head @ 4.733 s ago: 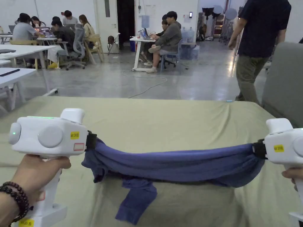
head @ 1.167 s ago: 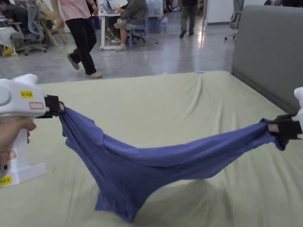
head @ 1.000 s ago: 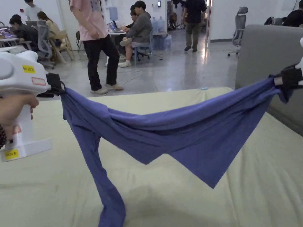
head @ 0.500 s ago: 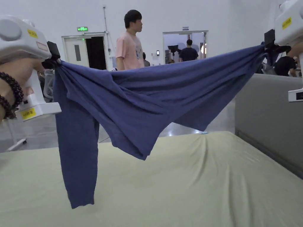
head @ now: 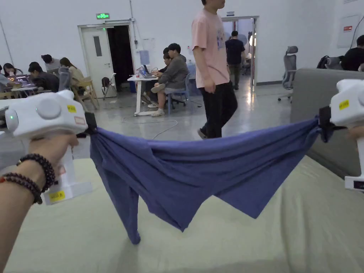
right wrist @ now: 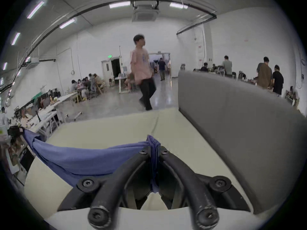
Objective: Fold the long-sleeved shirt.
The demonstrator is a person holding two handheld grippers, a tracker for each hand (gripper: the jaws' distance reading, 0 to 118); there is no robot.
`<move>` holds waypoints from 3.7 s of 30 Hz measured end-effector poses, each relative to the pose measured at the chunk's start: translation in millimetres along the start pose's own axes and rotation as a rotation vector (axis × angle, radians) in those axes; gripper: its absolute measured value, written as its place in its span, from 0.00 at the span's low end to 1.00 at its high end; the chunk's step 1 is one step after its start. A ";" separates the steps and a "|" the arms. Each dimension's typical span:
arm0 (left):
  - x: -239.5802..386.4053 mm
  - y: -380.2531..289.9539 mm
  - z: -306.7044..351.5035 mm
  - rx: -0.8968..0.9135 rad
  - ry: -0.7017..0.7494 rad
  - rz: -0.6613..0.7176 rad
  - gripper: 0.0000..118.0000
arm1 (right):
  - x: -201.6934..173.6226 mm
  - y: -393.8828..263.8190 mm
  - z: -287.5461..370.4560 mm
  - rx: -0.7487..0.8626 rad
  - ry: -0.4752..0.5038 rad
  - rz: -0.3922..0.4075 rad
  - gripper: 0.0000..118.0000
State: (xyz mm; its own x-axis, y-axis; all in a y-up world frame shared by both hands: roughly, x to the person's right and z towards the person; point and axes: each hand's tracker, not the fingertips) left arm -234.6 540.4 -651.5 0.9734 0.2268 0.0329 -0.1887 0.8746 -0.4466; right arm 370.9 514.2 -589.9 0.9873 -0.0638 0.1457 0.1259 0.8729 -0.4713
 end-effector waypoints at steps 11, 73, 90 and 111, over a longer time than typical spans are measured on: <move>-39.2 -152.0 -27.9 -0.181 -0.001 0.070 0.00 | 7.5 -137.7 -38.8 -0.205 0.022 0.010 0.02; -100.1 -423.1 83.1 -0.590 0.121 0.083 1.00 | -124.9 -260.5 -146.6 -0.504 0.211 0.449 0.75; -74.5 -420.6 67.4 -0.603 0.092 0.025 0.07 | -179.3 -285.4 -215.3 -0.736 0.162 0.593 0.00; -0.3 -131.5 102.6 0.020 -0.010 -0.162 0.07 | -92.5 11.7 89.0 0.062 0.174 0.330 0.00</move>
State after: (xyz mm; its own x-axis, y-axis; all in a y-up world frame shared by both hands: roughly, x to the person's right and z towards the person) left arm -223.4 469.4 -501.0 0.9900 0.0866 0.1118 -0.0324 0.9082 -0.4173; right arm 272.4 573.4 -531.5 0.9762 0.1490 -0.1575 -0.2022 0.8876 -0.4139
